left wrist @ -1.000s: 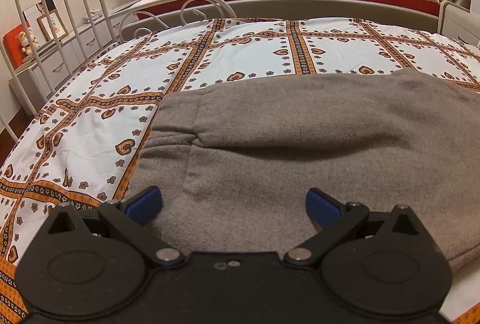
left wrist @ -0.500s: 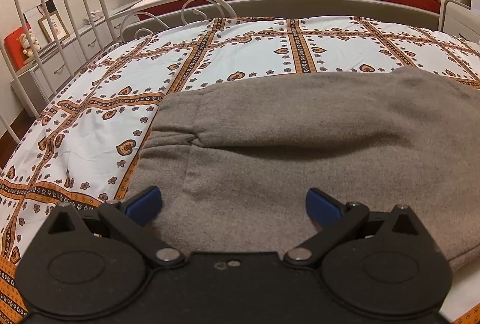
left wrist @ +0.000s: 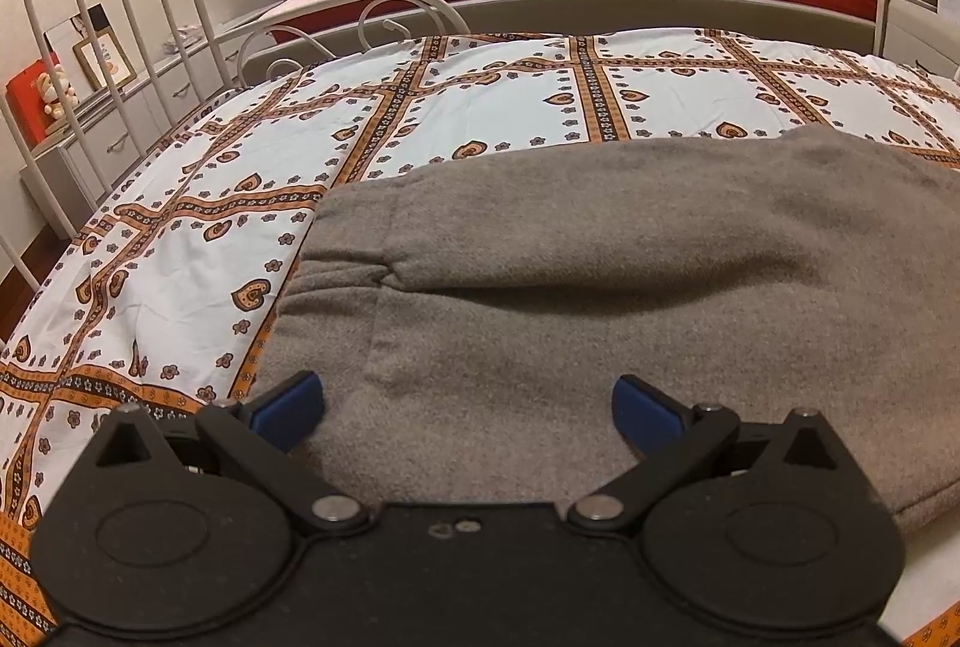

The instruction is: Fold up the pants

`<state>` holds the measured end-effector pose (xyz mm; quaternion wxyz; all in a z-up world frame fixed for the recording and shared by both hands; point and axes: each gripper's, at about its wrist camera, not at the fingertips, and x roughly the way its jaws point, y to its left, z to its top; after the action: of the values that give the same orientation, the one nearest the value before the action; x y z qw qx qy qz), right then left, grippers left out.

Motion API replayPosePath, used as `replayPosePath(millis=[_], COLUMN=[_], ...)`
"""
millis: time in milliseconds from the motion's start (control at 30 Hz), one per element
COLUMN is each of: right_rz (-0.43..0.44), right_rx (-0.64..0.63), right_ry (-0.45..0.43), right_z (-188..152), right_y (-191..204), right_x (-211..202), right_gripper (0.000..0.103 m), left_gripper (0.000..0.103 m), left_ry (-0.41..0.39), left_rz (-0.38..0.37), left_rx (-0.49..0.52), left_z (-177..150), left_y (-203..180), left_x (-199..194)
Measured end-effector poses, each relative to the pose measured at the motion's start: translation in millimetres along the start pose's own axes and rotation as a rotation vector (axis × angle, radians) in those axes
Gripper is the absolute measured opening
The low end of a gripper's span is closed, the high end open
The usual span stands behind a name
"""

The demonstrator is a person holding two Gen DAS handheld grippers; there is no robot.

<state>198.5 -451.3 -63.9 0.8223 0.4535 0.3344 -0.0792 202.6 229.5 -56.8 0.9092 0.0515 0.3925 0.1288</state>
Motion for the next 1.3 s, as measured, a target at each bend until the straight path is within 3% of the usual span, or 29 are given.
replayPosePath(millis=[133, 167, 233, 300, 367, 433, 533, 667, 833, 933, 1000, 1067, 1167, 1233, 1300], right_rz=[0.306, 0.320, 0.227, 0.062, -0.050, 0.014, -0.026, -0.048, -0.160, -0.096, -0.052, -0.157, -0.115, 0.005, 0.132], right_rx=[-0.300, -0.316, -0.281, -0.132, 0.019, 0.116, 0.017, 0.038, -0.108, -0.228, -0.263, -0.266, -0.237, -0.263, -0.336], right_ry=[-0.218, -0.237, -0.212, -0.071, 0.072, 0.030, 0.018, 0.018, -0.174, -0.224, -0.131, 0.082, 0.023, -0.021, 0.001], right_z=[-0.5, 0.1, 3.8, 7.3, 1.4, -2.0, -4.8, -3.5, -4.4, -7.3, -12.8, -19.9, -19.1, -20.1, -30.5], right_y=[46.5, 47.7, 31.7, -3.6, -38.6, -52.0, -37.1, -34.6, -0.4, 20.8, 27.0, 20.5, 29.6, 52.2, 84.2], right_x=[-55.9, -60.9, -49.7, -12.4, 22.9, 19.8, 16.1, 12.7, -19.6, -25.1, -8.3, 29.8, 21.4, 12.3, 15.4], right_gripper=[0.011, 0.011, 0.012, 0.012, 0.011, 0.012, 0.012, 0.017, 0.022, 0.022, 0.024, 0.026, 0.027, 0.027, 0.027], left_gripper=[0.097, 0.097, 0.097, 0.097, 0.097, 0.097, 0.097, 0.097, 0.097, 0.097, 0.097, 0.097, 0.096, 0.096, 0.096], left_ry=[-0.001, -0.001, -0.001, -0.003, 0.000, 0.000, -0.003, -0.003, -0.011, -0.023, 0.006, 0.011, -0.022, -0.084, -0.102], left_rz=[0.002, 0.002, -0.001, -0.009, -0.007, -0.006, -0.010, -0.008, -0.003, 0.010, 0.016, 0.031, 0.061, 0.048, 0.035], left_rx=[0.001, 0.002, 0.004, 0.004, 0.009, 0.006, 0.009, 0.011, 0.005, -0.019, -0.011, 0.005, -0.055, -0.117, -0.183], left_z=[-0.2, -0.4, 0.0, 0.4, 0.4, 0.9, 1.0, 1.0, 3.3, 5.3, 2.7, 4.0, 12.3, 16.3, 20.7], left_y=[-0.1, -0.5, -0.4, -0.9, -1.7, -2.1, -1.0, -0.6, 2.1, 5.3, 3.1, 0.2, 7.8, 17.2, 27.5], left_x=[-0.3, -0.3, -0.1, -0.5, -0.3, -0.9, -1.1, -1.7, -3.2, -3.3, 2.9, 4.2, -3.9, -12.3, -10.8])
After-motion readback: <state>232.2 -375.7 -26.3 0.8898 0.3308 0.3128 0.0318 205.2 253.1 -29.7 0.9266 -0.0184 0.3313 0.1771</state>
